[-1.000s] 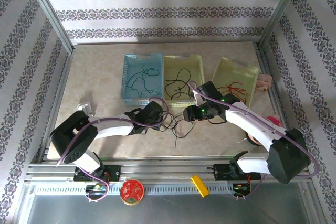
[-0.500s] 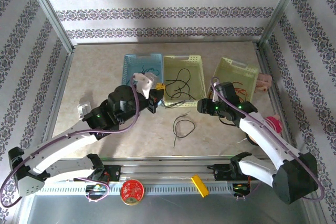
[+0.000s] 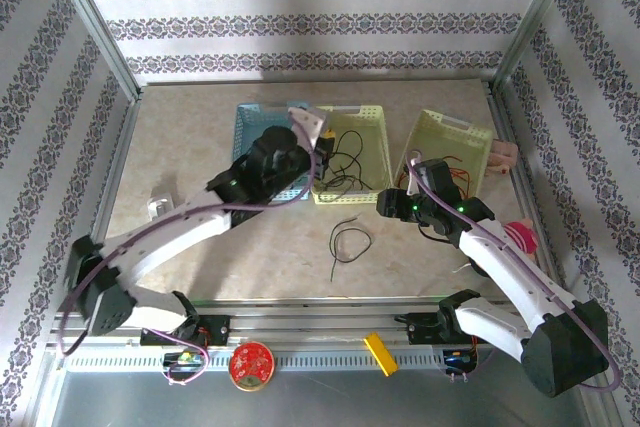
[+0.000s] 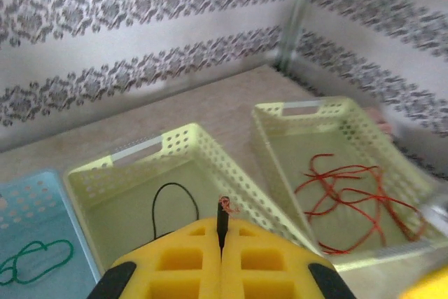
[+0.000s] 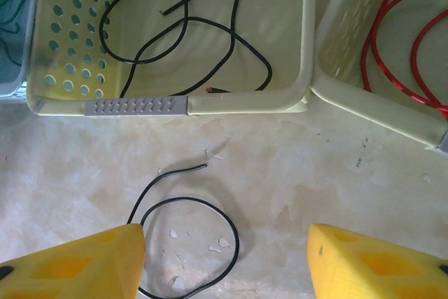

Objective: Untangle the cables

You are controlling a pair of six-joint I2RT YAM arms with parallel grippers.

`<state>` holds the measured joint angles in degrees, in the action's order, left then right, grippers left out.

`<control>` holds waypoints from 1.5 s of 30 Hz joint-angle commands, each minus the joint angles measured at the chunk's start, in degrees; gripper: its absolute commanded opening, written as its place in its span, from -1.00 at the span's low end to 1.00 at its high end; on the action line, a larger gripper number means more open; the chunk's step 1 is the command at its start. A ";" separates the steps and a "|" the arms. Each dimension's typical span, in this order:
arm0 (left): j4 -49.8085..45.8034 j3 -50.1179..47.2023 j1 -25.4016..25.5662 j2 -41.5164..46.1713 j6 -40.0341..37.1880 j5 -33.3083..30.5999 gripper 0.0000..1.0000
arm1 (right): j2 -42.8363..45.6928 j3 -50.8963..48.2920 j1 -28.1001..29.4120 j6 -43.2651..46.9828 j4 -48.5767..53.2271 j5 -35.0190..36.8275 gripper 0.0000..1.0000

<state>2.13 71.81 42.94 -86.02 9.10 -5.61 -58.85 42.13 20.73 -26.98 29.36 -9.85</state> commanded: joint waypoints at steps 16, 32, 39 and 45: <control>-15.22 -2.65 5.14 -11.36 -1.18 7.63 0.64 | 0.61 -0.38 0.27 2.76 2.15 -2.34 0.27; -11.36 -15.44 11.29 -16.01 9.06 8.24 0.34 | -0.72 -0.46 0.28 2.50 0.86 -2.22 0.27; -11.19 -15.29 11.36 -18.69 10.05 10.26 -0.05 | 0.51 -1.60 0.19 2.37 1.05 -1.76 0.26; -8.62 -17.60 11.47 -15.86 11.02 11.05 -1.00 | 1.31 -1.96 -0.20 1.46 0.76 0.56 0.26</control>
<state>-8.86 56.05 53.67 -102.80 18.81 2.96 -58.74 40.73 20.75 -25.19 30.39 -11.40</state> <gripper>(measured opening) 0.035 0.632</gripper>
